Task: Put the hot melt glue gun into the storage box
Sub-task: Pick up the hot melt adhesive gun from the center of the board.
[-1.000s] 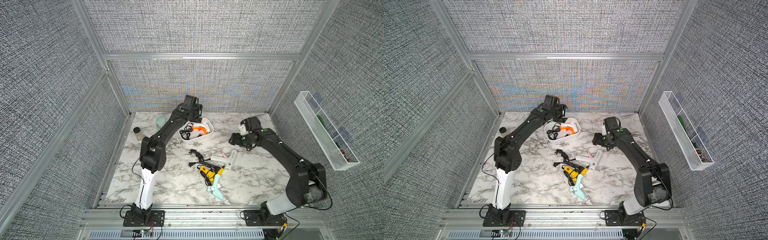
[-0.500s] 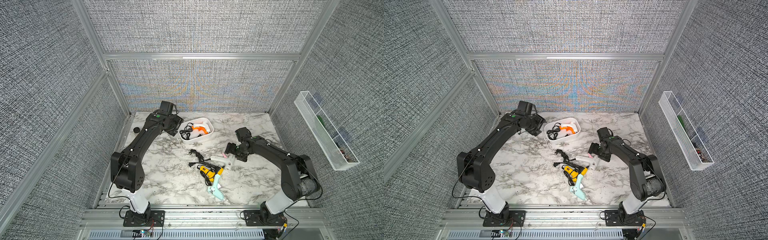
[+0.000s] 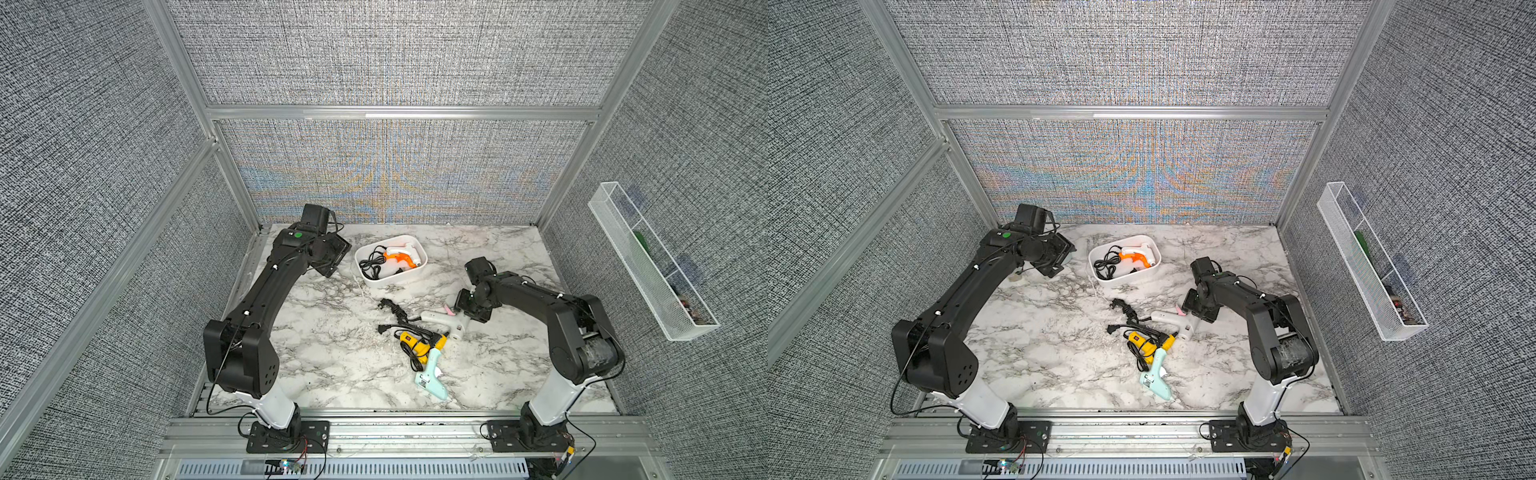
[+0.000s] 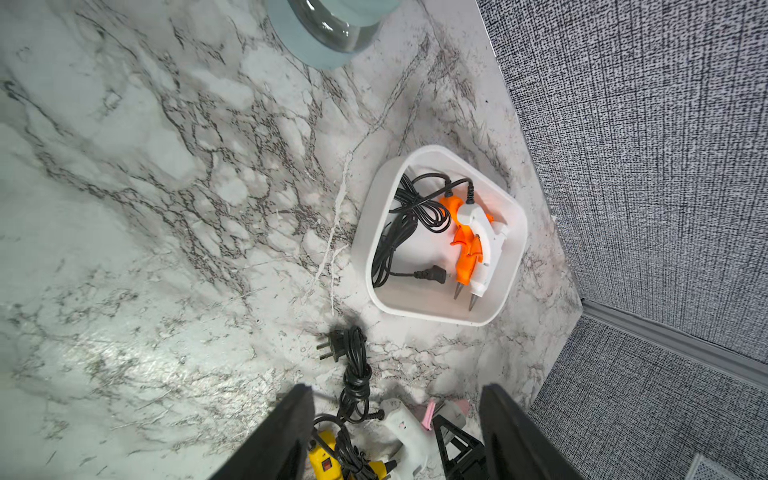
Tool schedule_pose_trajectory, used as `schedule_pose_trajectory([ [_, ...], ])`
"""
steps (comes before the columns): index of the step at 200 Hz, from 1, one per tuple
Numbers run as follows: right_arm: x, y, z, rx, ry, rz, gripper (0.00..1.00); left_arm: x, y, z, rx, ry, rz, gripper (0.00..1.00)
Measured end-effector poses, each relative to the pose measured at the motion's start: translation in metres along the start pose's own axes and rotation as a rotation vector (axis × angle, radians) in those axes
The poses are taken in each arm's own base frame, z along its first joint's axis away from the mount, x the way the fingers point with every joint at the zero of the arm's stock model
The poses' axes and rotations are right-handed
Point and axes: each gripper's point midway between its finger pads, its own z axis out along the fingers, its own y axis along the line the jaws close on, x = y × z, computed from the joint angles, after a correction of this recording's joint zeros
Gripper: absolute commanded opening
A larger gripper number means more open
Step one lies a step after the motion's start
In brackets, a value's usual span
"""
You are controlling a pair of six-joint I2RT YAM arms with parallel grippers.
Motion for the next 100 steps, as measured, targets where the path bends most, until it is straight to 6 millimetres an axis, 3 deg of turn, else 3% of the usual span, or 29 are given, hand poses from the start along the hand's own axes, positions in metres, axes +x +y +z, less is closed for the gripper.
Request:
schedule_pose_trajectory([
  [37,-0.004,-0.002,-0.001,-0.011,-0.003,-0.008,0.15,-0.002,0.004,0.001,-0.009,0.001,0.002,0.68],
  [58,-0.02,-0.003,-0.011,-0.01,-0.034,-0.006,0.08,-0.003,0.006,0.001,-0.013,0.0,0.006,0.68],
  [75,-0.047,0.011,-0.041,-0.041,-0.109,-0.025,0.08,-0.003,0.006,0.001,-0.015,0.0,0.017,0.68],
  [100,-0.099,0.056,-0.107,-0.147,-0.274,-0.097,0.08,-0.005,0.008,0.002,-0.021,0.001,0.031,0.69],
])
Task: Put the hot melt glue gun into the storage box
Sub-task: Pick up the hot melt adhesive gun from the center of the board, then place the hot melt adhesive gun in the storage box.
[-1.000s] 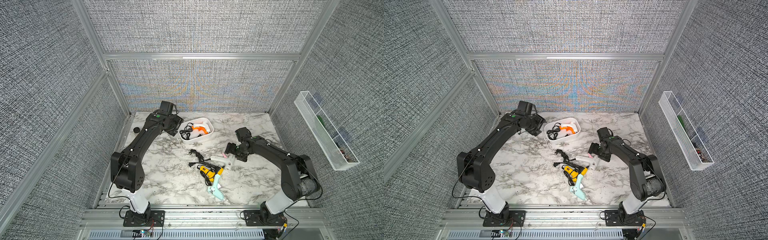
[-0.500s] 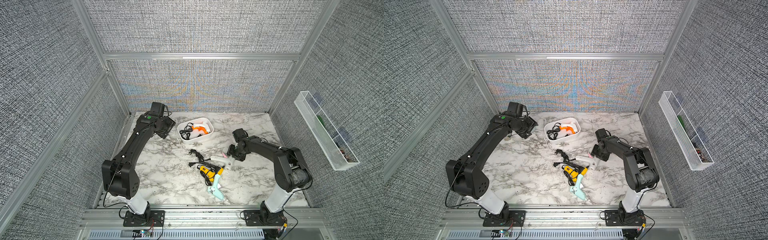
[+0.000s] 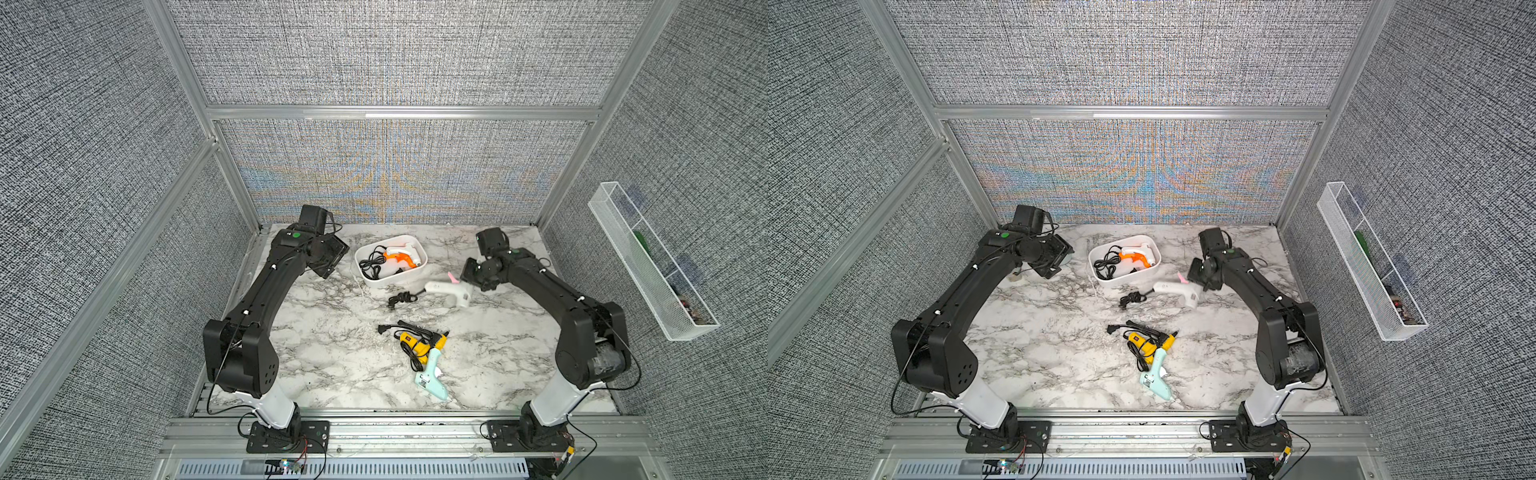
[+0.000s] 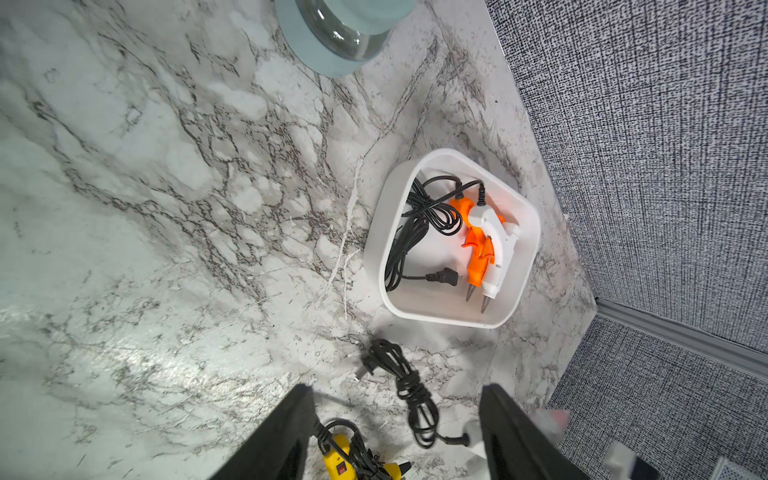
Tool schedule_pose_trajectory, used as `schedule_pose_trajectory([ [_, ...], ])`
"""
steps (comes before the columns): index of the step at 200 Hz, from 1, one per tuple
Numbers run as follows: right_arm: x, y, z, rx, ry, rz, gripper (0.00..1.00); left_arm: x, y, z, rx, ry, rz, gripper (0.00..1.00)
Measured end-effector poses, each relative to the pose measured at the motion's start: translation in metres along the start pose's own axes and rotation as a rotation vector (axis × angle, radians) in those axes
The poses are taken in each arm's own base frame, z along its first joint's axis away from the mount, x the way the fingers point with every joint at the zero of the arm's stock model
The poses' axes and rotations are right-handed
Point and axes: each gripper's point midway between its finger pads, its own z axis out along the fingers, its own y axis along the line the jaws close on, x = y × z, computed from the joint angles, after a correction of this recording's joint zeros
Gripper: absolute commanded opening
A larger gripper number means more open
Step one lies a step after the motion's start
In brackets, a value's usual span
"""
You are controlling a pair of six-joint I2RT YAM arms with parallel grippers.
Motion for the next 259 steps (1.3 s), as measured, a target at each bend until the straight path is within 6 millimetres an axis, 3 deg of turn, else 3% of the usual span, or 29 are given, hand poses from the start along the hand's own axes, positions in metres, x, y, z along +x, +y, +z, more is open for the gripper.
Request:
schedule_pose_trajectory([
  [32,-0.066,0.04,-0.047,-0.073,-0.139,-0.078,0.08,0.002,0.008,0.01,-0.026,0.025,0.005,0.68],
  [56,-0.098,0.067,-0.07,-0.109,-0.207,-0.159,0.09,0.003,0.01,0.011,-0.029,0.037,0.006,0.68],
  [76,-0.115,0.092,-0.075,-0.134,-0.247,-0.247,0.09,0.004,0.011,0.01,-0.029,0.039,0.012,0.68],
  [132,-0.134,0.154,-0.044,-0.162,-0.294,-0.479,0.1,0.003,0.018,0.001,-0.025,0.03,0.006,0.68],
  [208,-0.115,0.196,0.025,-0.16,-0.317,-0.624,0.1,0.008,0.025,-0.008,-0.022,0.025,0.006,0.68],
  [259,-0.108,0.219,0.06,-0.194,-0.35,-0.648,0.11,0.01,0.029,-0.01,-0.025,0.026,0.004,0.68],
])
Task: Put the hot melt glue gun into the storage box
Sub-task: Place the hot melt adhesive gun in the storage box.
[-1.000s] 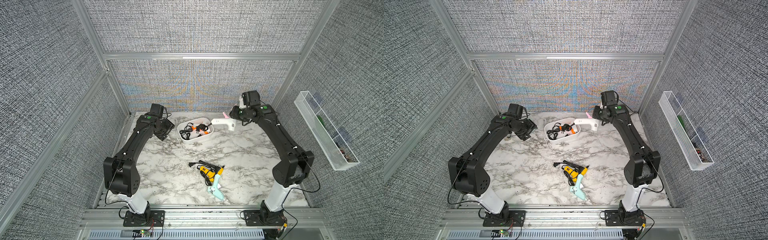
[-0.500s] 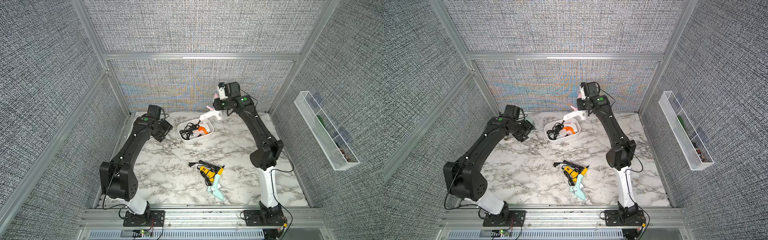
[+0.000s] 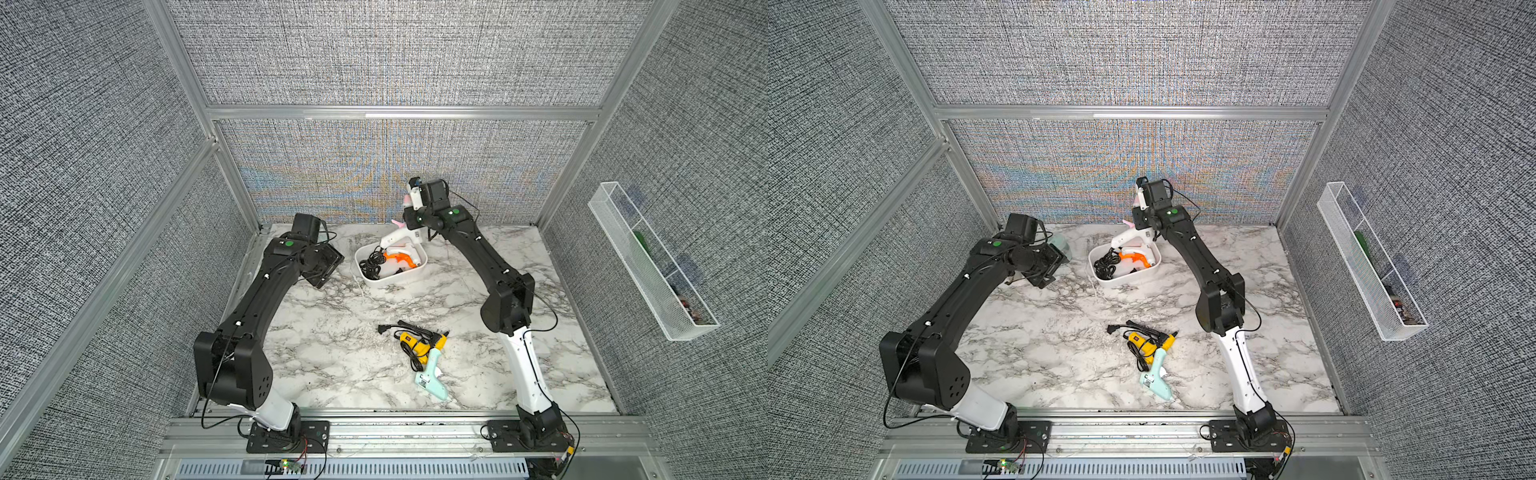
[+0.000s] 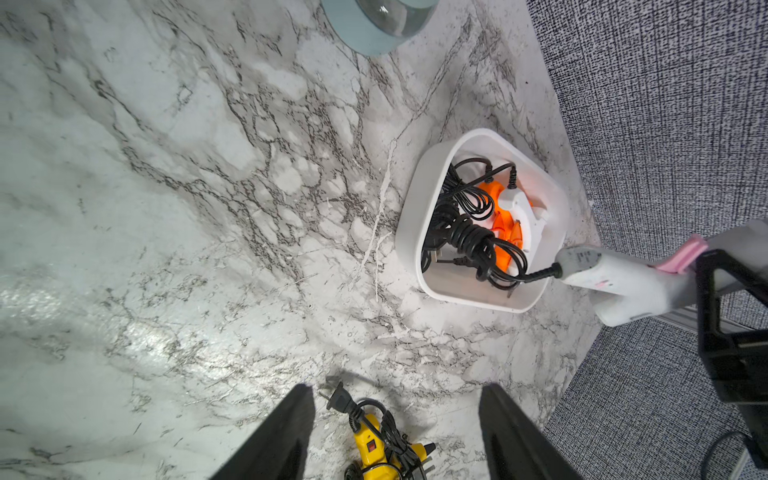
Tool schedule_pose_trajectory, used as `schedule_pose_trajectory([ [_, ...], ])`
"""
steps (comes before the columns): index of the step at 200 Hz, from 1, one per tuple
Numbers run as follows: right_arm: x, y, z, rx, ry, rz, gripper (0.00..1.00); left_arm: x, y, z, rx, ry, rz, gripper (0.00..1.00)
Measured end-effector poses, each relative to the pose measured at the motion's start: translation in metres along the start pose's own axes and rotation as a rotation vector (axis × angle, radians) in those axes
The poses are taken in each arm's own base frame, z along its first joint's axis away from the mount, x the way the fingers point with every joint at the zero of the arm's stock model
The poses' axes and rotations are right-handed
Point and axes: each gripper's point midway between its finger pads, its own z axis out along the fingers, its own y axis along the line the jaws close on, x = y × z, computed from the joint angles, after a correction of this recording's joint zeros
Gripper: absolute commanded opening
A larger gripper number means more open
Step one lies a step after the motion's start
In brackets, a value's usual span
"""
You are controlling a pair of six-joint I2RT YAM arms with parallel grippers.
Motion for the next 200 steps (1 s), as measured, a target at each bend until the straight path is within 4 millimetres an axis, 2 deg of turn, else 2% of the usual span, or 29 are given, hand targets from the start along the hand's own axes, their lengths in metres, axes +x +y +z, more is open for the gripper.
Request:
schedule_pose_trajectory([
  [18,0.013,0.006,0.014,-0.009,0.019,-0.011,0.11,0.0,0.001,0.0,-0.001,0.0,0.0,0.68],
  [57,0.062,0.009,0.045,-0.011,0.131,-0.036,0.1,0.0,0.001,0.001,-0.003,0.002,-0.001,0.68],
  [115,0.103,0.0,0.051,0.023,0.229,-0.028,0.1,-0.001,0.0,0.003,-0.004,0.002,-0.001,0.68],
  [157,0.109,-0.006,0.053,0.044,0.248,0.002,0.11,-0.003,-0.001,0.002,-0.002,0.0,0.001,0.68],
  [200,0.097,-0.02,0.054,0.086,0.232,0.029,0.17,-0.005,-0.004,0.001,0.003,-0.004,0.002,0.68],
])
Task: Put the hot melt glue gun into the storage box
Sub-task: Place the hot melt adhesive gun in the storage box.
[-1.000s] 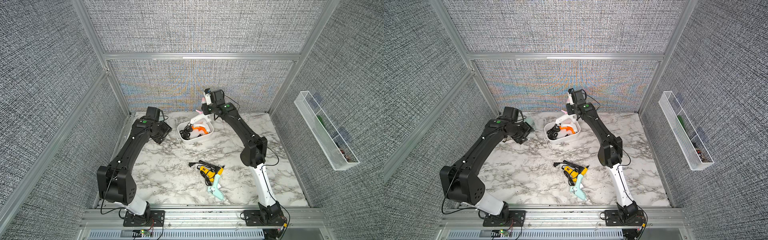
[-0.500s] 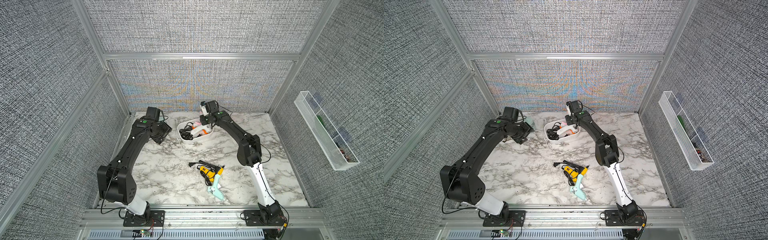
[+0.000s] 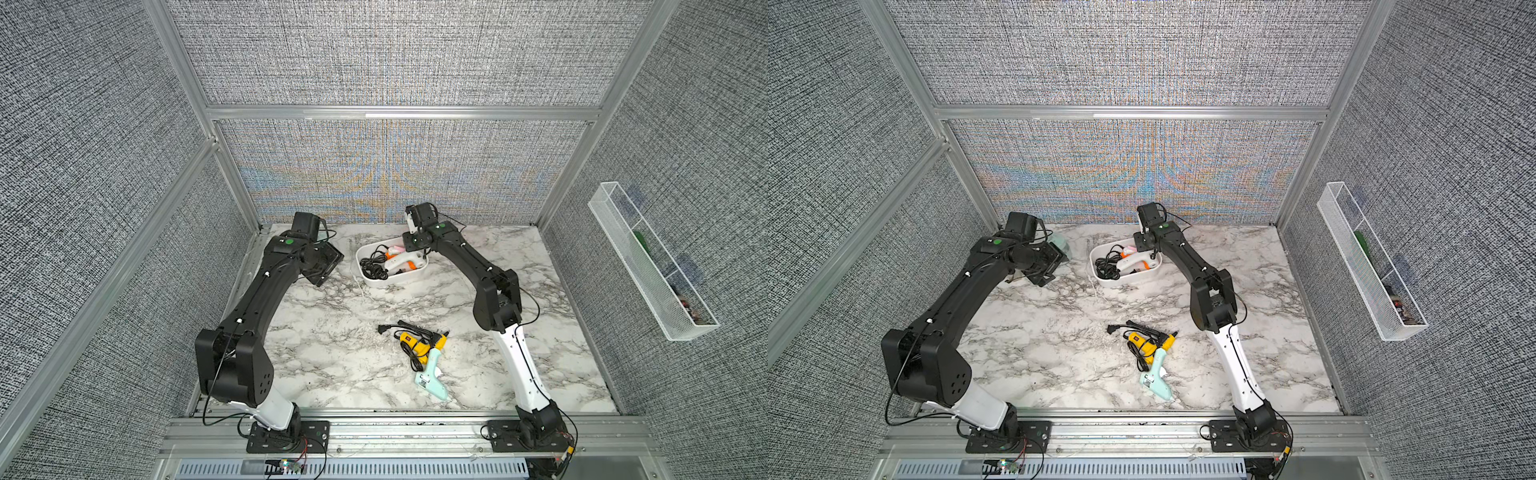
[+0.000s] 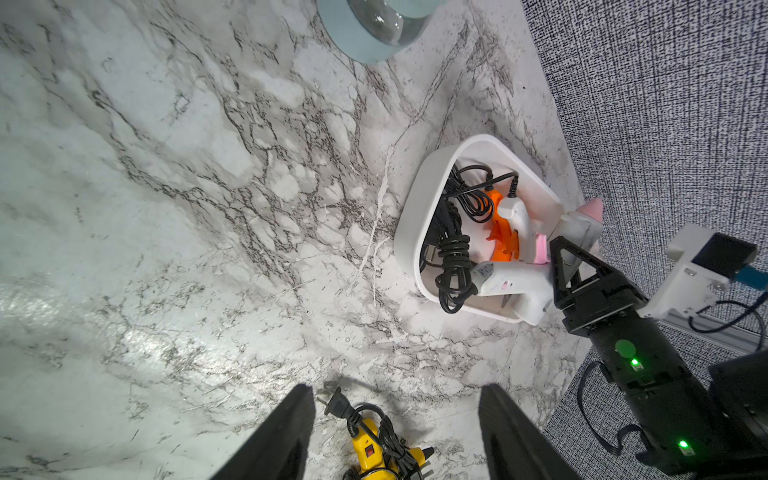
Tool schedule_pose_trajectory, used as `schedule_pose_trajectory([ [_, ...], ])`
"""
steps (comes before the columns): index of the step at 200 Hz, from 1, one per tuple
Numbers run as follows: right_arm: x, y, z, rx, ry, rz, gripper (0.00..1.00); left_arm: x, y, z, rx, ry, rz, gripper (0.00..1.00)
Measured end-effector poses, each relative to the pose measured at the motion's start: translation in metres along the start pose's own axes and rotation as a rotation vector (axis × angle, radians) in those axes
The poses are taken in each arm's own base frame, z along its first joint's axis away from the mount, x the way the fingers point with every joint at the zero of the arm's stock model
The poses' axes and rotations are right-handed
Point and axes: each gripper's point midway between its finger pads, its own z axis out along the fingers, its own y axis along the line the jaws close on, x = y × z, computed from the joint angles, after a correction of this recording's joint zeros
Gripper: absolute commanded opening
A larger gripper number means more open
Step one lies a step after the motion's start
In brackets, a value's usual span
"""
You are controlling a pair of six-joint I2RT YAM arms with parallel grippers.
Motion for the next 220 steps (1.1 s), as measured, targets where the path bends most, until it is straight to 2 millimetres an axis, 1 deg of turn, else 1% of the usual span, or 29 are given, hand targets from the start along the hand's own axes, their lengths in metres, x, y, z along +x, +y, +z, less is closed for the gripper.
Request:
schedule_pose_trajectory([
  [23,-0.004,-0.009,0.002,0.019,-0.011,0.019,0.18,0.0,-0.001,0.0,0.001,-0.001,0.0,0.68],
  [38,-0.003,-0.009,0.005,0.019,-0.007,0.033,0.18,0.0,-0.001,0.0,0.002,-0.001,0.0,0.68],
  [66,0.008,-0.003,0.012,0.013,0.017,0.045,0.19,0.0,-0.001,0.0,0.001,-0.001,0.0,0.68],
  [87,0.011,0.004,0.012,0.009,0.019,0.045,0.21,0.0,-0.001,0.0,0.001,-0.001,0.0,0.68],
  [102,0.013,0.007,0.013,0.008,0.023,0.05,0.26,0.0,-0.001,0.0,0.001,-0.001,0.0,0.68],
  [106,0.013,0.007,0.013,0.008,0.024,0.052,0.28,0.0,-0.001,0.0,0.001,-0.001,0.0,0.68],
  [116,0.014,0.006,0.013,0.009,0.025,0.056,0.38,-0.001,0.0,0.0,0.001,-0.001,0.0,0.68],
  [139,0.014,0.005,0.011,0.019,0.028,0.063,0.48,-0.001,0.0,-0.001,0.0,-0.002,-0.001,0.68],
  [150,0.013,0.003,0.008,0.029,0.03,0.067,0.49,-0.001,0.0,0.0,0.0,-0.002,-0.001,0.68],
  [161,0.012,0.0,0.003,0.041,0.032,0.066,0.54,-0.001,0.0,0.0,0.0,-0.002,-0.001,0.68],
  [177,0.01,-0.004,-0.007,0.061,0.031,0.054,0.58,-0.001,0.0,0.0,-0.001,-0.003,-0.001,0.68],
  [197,-0.002,-0.006,-0.025,0.066,0.001,0.052,0.61,-0.001,0.0,0.0,-0.002,-0.002,0.001,0.68],
  [220,-0.017,-0.006,-0.042,0.065,-0.038,0.048,0.62,-0.001,0.001,0.0,-0.002,-0.002,0.001,0.68],
])
